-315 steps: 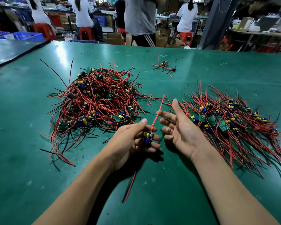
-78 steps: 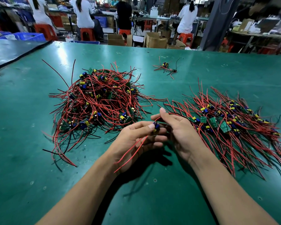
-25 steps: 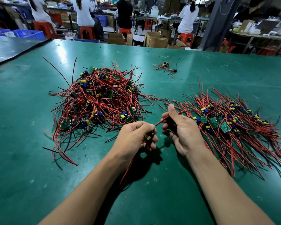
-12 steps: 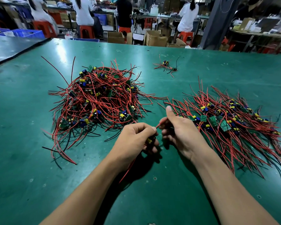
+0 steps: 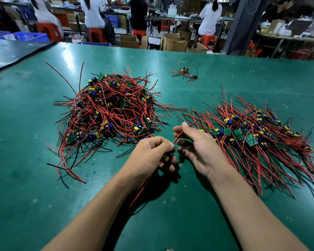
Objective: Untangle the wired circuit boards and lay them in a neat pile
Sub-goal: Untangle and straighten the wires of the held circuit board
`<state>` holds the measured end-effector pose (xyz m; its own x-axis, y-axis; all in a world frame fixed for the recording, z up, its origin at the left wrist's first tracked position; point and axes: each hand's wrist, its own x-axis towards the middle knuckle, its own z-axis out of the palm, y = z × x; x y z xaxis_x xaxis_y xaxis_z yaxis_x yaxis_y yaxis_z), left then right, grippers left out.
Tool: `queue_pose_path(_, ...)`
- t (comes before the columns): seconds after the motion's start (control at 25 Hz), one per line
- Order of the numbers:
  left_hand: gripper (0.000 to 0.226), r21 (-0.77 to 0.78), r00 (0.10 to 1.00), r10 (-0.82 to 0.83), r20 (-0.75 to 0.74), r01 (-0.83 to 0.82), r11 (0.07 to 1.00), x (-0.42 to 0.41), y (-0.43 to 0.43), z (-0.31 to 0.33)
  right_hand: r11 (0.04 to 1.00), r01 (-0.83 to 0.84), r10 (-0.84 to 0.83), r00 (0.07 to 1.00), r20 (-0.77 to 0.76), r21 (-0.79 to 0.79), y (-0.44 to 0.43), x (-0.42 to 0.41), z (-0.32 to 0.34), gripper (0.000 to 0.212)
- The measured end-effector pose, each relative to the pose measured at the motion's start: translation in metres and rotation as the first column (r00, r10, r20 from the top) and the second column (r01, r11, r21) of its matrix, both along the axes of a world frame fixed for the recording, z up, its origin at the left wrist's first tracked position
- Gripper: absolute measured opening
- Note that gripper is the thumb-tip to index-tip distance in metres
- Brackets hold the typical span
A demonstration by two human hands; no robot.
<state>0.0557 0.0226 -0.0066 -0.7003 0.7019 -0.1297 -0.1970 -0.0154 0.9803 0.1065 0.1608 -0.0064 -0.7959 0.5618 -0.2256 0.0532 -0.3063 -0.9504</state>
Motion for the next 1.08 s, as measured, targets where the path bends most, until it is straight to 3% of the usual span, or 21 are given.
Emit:
queue_pose_path(0.16,0.018,-0.014,1.0,-0.025,0.0,0.025,1.0,0.001,0.0,0.001,0.991,0.132,-0.132,0.989,-0.06,-0.008,0.009,0.0,0.001,0.025)
queue_pose_path(0.36,0.021,-0.029,0.997,-0.076,-0.008,0.076,0.997,0.0,-0.001,0.001,0.965,0.157,-0.175,0.982,-0.072,-0.209,0.009,-0.002,0.005,0.049)
queue_pose_path(0.48,0.022,-0.044,0.994,-0.106,-0.03,0.105,0.994,0.001,-0.002,0.001,0.95,0.162,-0.181,0.983,-0.045,-0.265,0.011,-0.002,0.006,0.049)
queue_pose_path(0.68,0.022,-0.009,0.999,-0.026,0.025,0.026,1.0,-0.002,-0.001,0.001,0.989,0.131,-0.137,0.987,-0.085,-0.073,0.008,-0.002,0.002,0.043)
queue_pose_path(0.92,0.022,0.035,0.993,0.009,0.119,-0.013,0.999,-0.005,-0.003,0.001,0.982,-0.127,0.137,0.989,-0.06,0.141,-0.004,-0.001,-0.005,0.033)
queue_pose_path(1.08,0.023,0.002,0.998,-0.054,0.044,0.054,0.999,-0.007,-0.004,0.001,0.995,-0.02,0.025,0.998,-0.056,0.096,0.003,-0.002,-0.004,0.034)
